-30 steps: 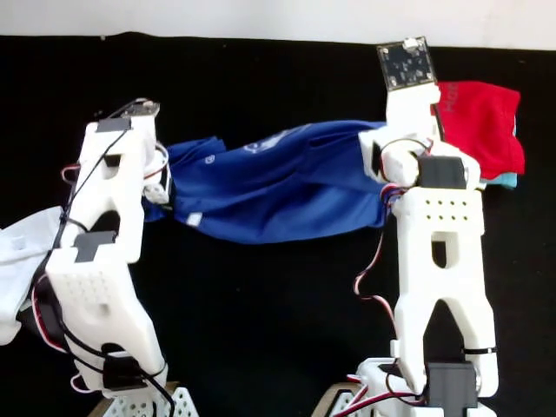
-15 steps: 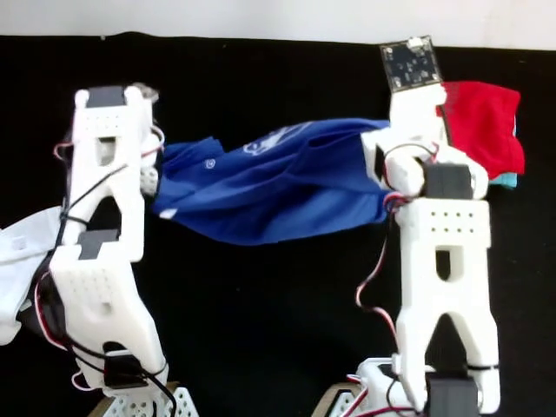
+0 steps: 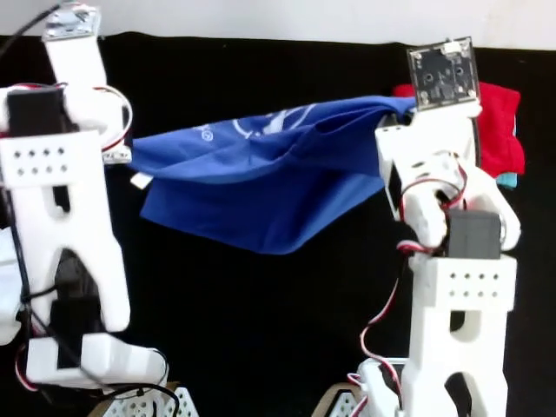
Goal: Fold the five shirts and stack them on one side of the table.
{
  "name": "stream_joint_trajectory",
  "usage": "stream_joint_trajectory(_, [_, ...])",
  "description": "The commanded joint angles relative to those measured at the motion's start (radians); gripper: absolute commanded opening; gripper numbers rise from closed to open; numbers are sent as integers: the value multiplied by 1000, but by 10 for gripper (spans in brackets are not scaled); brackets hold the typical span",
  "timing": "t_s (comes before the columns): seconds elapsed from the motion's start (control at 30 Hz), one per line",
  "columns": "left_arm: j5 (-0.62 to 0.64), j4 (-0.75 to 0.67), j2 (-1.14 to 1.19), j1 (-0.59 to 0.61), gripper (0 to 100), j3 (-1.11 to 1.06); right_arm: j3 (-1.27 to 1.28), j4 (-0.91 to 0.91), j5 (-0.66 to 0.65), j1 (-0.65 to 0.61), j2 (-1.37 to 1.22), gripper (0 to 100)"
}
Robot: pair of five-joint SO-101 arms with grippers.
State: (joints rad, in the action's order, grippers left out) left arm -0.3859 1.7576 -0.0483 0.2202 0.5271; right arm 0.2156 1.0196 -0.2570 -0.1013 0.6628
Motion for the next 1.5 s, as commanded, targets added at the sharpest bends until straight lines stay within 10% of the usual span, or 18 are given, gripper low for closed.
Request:
stream_joint_trajectory(0.0, [9, 5, -54, -5, 8, 27, 47, -7, -9, 13, 38, 9])
stream_joint_trajectory(0.4, [3, -175, -54, -2, 8, -549, 544, -65, -6, -50, 51, 9])
stream_joint_trajectory(0.9, [3, -311, -56, -1, 8, -759, 447, 469, -80, -166, 51, 141])
stream_joint_trajectory(1.47, [6, -310, -56, -1, 8, -762, 734, 134, -83, -134, 39, 199])
